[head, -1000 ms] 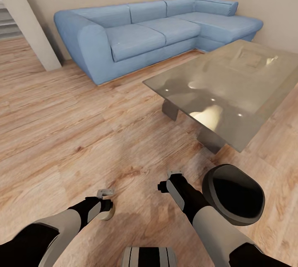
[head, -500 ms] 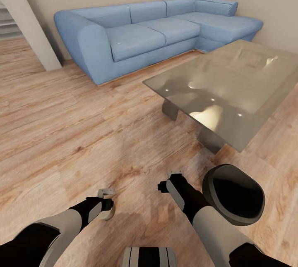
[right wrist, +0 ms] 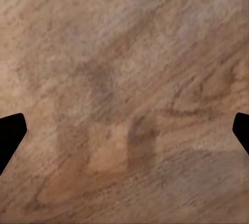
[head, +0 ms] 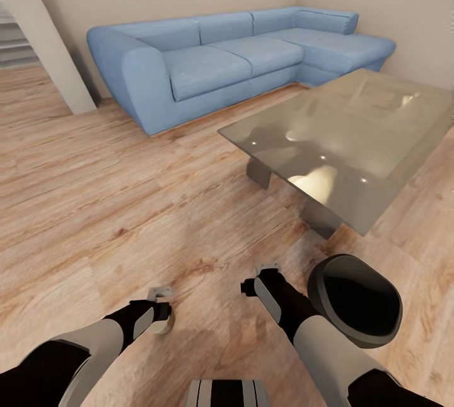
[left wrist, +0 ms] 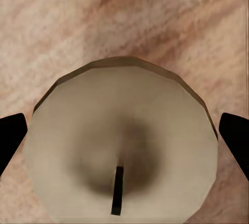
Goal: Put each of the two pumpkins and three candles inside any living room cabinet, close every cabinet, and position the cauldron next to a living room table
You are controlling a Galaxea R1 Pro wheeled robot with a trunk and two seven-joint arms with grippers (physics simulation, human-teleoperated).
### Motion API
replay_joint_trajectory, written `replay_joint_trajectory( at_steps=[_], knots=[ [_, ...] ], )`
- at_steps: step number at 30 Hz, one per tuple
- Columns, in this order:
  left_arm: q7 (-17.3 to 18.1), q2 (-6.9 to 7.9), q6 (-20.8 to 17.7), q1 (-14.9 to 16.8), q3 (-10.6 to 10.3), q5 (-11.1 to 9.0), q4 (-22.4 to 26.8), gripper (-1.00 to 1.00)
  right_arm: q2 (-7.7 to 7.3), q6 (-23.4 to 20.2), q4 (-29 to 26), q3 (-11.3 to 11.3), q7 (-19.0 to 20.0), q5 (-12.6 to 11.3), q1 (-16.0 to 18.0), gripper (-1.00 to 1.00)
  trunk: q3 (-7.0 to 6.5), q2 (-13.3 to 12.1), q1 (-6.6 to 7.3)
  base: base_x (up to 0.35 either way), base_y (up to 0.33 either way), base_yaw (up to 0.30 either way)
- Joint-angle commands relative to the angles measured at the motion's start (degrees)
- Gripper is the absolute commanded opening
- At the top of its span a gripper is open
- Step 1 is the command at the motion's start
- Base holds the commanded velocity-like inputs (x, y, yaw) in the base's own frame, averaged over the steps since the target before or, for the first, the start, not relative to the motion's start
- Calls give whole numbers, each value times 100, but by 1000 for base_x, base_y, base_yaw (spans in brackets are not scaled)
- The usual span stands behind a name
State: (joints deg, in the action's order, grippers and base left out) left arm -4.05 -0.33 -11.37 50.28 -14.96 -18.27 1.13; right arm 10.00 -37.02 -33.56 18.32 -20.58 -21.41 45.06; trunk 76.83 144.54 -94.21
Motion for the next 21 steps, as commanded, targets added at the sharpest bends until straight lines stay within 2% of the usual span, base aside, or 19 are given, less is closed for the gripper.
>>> replay_joint_trajectory(
  at_steps=[1, 6, 7, 11, 15, 21],
  knots=[
    [-26, -10, -31, -1, -50, -57, 10, -100, 0, 36, 44, 14, -46, -79, 3, 100, -19, 0, 3, 0, 0, 0],
    [-27, -21, -18, -1, -52, -48, 15, -100, 0, 326, 356, 27, -25, -117, 8, 100, -130, -7, 16, 0, 0, 0],
    [-20, -2, -6, -2, -48, -50, 22, -100, 0, 539, 443, 24, 1, -127, 9, 100, -152, -8, 19, 0, 0, 0],
    [1, 12, -12, -1, -23, -73, 31, -100, 0, 765, 495, 22, 321, -134, 5, 100, -240, -14, 29, 0, 0, 0],
    [13, 15, -33, -1, 12, -110, 35, -100, 0, 848, 511, 16, 610, -138, 3, 100, -329, -19, 39, 0, 0, 0],
    [33, 43, -41, -1, 31, -128, 39, -100, 0, 893, 516, 21, 691, -136, 5, 100, -462, -27, 55, 0, 0, 0]
  ],
)
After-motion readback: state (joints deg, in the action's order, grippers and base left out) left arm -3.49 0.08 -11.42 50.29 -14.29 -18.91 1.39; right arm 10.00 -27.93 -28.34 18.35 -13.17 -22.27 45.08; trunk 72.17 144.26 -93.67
